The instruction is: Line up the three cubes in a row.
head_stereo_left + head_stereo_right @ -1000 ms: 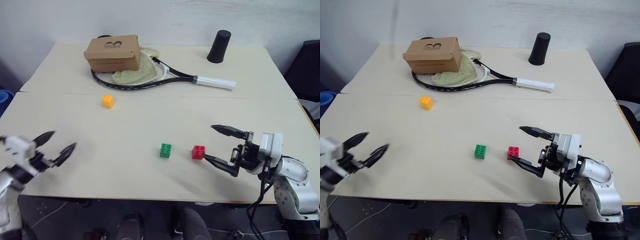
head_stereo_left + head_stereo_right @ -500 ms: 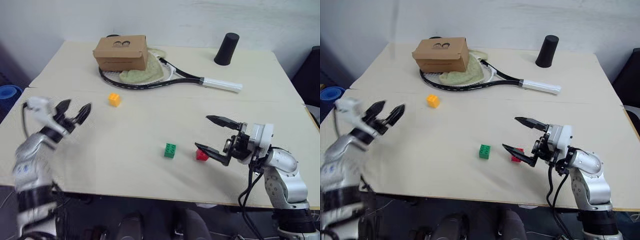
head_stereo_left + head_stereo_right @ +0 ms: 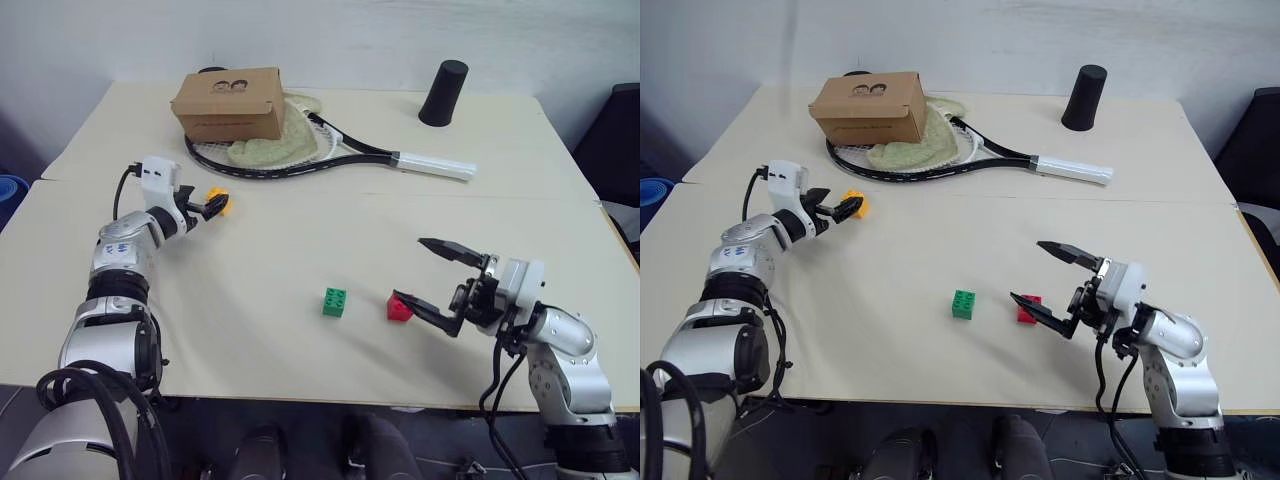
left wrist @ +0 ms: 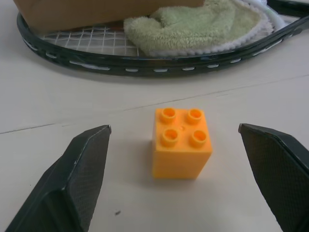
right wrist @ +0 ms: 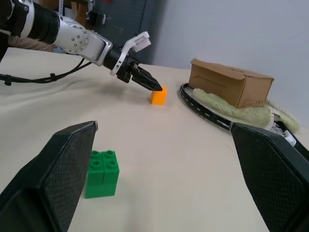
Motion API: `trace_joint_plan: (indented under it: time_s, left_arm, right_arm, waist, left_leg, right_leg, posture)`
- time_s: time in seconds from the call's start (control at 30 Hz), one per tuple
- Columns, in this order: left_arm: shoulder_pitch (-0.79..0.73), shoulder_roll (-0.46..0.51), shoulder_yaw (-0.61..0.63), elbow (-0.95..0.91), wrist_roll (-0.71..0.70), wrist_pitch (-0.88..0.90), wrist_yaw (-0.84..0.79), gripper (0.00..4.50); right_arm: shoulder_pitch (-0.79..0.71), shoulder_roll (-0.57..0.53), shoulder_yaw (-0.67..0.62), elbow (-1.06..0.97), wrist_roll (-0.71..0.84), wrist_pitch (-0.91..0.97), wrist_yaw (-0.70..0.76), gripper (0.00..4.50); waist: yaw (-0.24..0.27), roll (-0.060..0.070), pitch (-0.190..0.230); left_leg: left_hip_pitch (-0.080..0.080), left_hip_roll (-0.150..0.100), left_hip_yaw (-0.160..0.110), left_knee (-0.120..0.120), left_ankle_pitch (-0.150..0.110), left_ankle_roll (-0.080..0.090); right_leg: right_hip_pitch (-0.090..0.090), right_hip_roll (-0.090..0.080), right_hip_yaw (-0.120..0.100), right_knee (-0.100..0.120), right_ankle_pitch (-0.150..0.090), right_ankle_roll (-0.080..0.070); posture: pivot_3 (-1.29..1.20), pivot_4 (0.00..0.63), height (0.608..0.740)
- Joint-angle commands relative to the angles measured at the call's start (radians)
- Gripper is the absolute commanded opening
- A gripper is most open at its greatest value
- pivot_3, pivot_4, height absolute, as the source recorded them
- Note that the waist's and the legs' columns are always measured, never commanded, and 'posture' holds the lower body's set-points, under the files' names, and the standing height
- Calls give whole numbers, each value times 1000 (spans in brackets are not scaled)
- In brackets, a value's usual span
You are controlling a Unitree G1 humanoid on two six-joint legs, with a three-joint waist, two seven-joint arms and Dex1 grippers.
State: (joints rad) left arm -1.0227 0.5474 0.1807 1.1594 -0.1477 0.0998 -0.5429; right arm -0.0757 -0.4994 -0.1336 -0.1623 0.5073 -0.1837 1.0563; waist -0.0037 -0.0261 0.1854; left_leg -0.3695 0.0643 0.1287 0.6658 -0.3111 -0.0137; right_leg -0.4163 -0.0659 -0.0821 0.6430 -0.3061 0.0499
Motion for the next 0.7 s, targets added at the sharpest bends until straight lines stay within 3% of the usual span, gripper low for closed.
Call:
trace_joint_plan:
  time_s: [0.03, 0.3, 0.47, 0.57, 0.7]
  left_arm:
    - [-42, -5, -2, 40, 22, -48, 11, 3878]
    - [-63, -22, 14, 96, 38, -94, 30, 1577]
    - [-44, 6, 40, 69, 5, -145, -88, 1474]
    - [-13, 47, 50, -17, -47, -174, -362, 1474]
    - [114, 155, -28, -309, -114, -106, -823, 1474]
  right_arm:
    - [19, 3, -41, -7, 8, -52, -7, 4500]
    - [31, -1, -44, 2, 9, -71, -20, 4500]
    - [37, -3, -46, 0, 7, -72, -25, 4500]
    - [40, -7, -50, -1, 9, -75, -23, 4500]
    - [51, -39, -65, 0, 25, -67, 12, 4500]
  waist:
    - [0, 0, 0]
    - [1, 0, 0]
    - [1, 0, 0]
    - [-1, 0, 0]
    - [-6, 0, 0]
  left_leg:
    - [1, 0, 0, 0, 0, 0]
    - [0, 1, 2, 0, 0, -1]
    - [0, 0, 2, 0, 0, -1]
    - [0, 0, 5, 0, 0, -1]
    - [-2, 1, 17, 0, 1, -3]
  right_leg:
    - [0, 0, 0, 0, 0, 0]
    - [-2, 1, 2, 2, 0, 0]
    - [-2, 1, 2, 2, 0, 0]
    - [-3, 2, 3, 2, 0, 0]
    - [-9, 4, 9, 5, 0, -1]
  posture:
    - [0, 150, 740]
    - [0, 150, 740]
    - [0, 150, 740]
    - [0, 150, 740]
    - [0, 150, 740]
